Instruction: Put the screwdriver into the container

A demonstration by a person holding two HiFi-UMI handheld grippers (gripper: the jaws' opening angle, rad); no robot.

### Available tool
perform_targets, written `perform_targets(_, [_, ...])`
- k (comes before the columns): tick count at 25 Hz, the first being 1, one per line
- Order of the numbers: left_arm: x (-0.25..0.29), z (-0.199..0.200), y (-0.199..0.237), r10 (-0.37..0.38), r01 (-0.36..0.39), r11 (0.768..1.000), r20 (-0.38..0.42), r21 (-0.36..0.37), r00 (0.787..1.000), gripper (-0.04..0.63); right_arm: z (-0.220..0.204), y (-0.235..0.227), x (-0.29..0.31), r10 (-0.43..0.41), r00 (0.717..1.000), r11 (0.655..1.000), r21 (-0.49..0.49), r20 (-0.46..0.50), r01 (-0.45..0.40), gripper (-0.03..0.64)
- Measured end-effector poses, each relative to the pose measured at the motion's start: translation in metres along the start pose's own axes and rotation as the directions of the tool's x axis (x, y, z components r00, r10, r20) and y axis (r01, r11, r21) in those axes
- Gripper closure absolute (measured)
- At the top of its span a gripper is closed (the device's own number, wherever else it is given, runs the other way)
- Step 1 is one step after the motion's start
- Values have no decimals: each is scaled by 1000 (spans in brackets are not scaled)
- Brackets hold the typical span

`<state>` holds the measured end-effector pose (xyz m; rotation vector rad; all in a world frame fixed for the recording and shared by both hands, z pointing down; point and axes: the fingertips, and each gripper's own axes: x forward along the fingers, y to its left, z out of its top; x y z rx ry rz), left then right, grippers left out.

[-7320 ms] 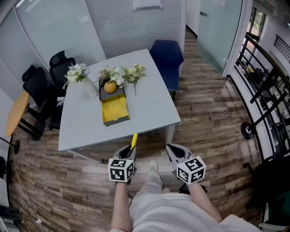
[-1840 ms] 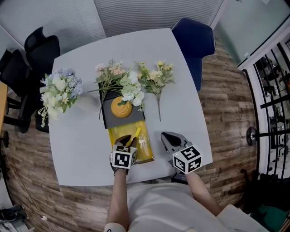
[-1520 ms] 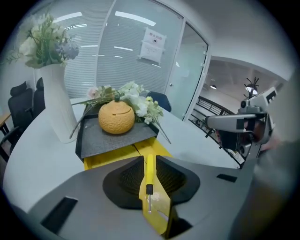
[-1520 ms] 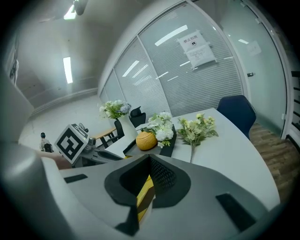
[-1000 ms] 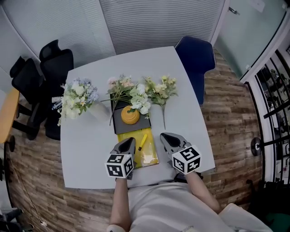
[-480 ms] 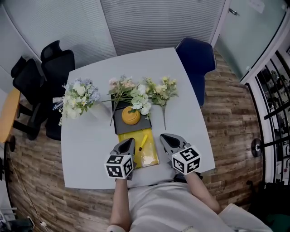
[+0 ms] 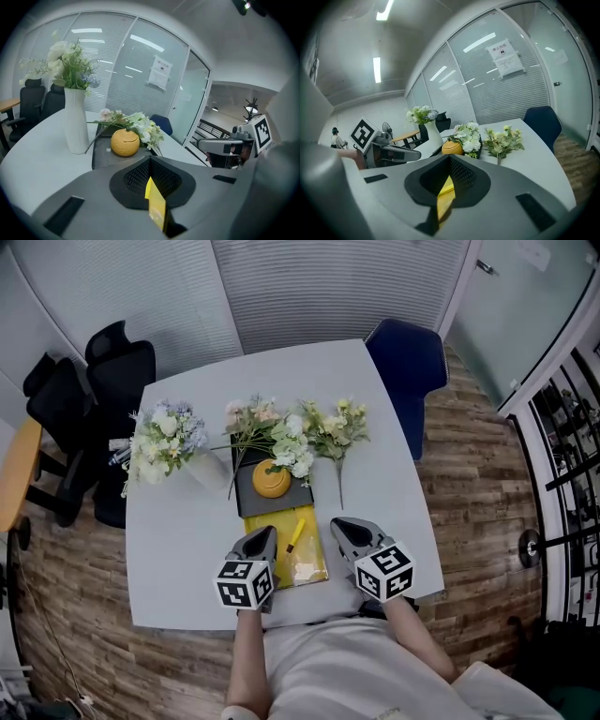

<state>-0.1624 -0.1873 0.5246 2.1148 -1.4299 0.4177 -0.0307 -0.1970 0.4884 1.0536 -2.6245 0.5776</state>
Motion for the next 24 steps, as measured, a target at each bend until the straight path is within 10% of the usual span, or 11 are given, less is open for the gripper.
perform_targets(24, [1, -9, -3, -13, 13, 1000, -29, 6, 1000, 588, -6, -1, -3, -6, 1000, 1000, 13, -4, 6, 601])
